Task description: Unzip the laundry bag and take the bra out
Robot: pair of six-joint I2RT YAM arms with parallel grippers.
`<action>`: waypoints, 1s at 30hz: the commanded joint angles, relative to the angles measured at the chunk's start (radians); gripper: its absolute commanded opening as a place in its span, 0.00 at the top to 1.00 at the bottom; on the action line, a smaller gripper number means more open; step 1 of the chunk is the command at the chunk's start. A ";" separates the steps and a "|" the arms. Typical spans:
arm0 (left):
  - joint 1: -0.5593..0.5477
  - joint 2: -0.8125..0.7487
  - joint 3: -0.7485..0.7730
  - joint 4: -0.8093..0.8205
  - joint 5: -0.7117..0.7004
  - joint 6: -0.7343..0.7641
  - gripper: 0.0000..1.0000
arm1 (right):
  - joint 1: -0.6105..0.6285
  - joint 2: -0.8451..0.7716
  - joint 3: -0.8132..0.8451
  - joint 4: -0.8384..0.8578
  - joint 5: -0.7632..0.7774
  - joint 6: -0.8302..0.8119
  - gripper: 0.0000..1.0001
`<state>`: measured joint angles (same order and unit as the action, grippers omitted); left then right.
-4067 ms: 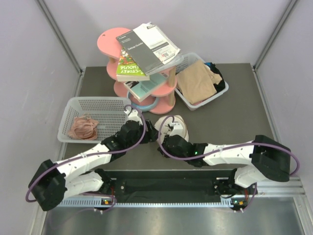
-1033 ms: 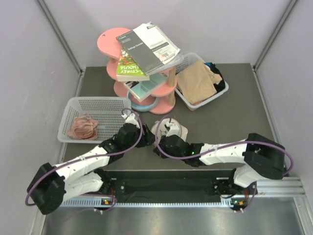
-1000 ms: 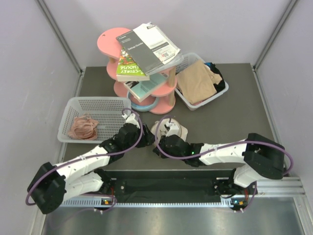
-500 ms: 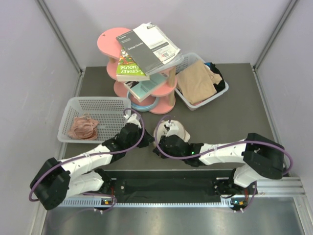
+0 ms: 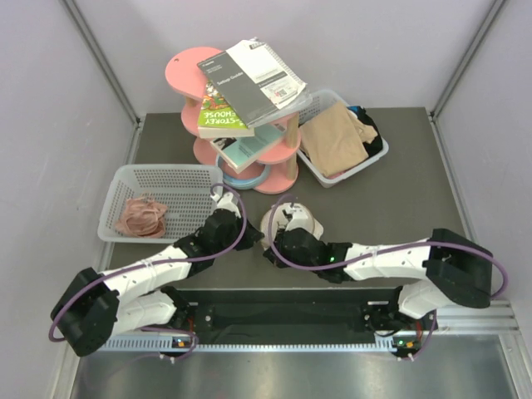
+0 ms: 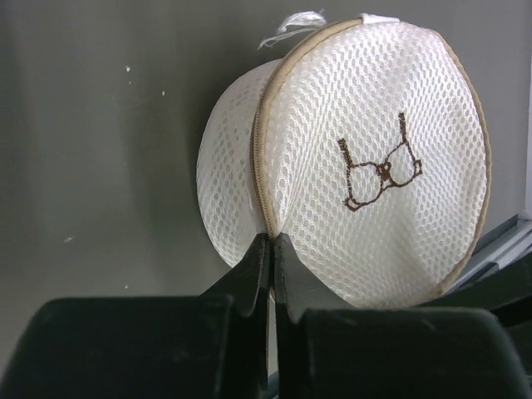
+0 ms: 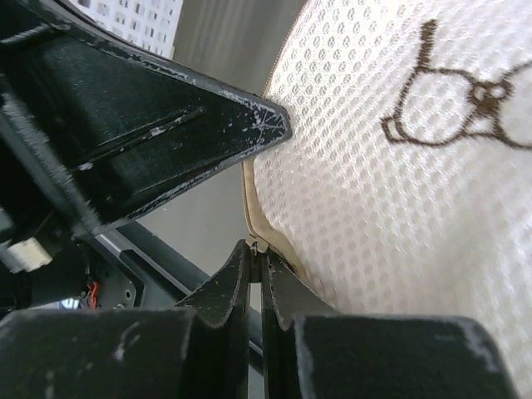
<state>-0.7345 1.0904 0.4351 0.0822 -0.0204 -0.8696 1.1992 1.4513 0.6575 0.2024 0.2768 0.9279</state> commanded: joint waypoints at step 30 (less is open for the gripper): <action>0.007 0.106 0.257 -0.005 -0.042 0.161 0.42 | 0.003 -0.106 -0.019 -0.048 0.013 -0.043 1.00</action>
<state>-0.7326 1.2457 0.6575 0.0753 -0.0597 -0.7269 1.1988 1.2987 0.5842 0.0414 0.3473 0.8913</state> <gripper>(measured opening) 0.463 0.025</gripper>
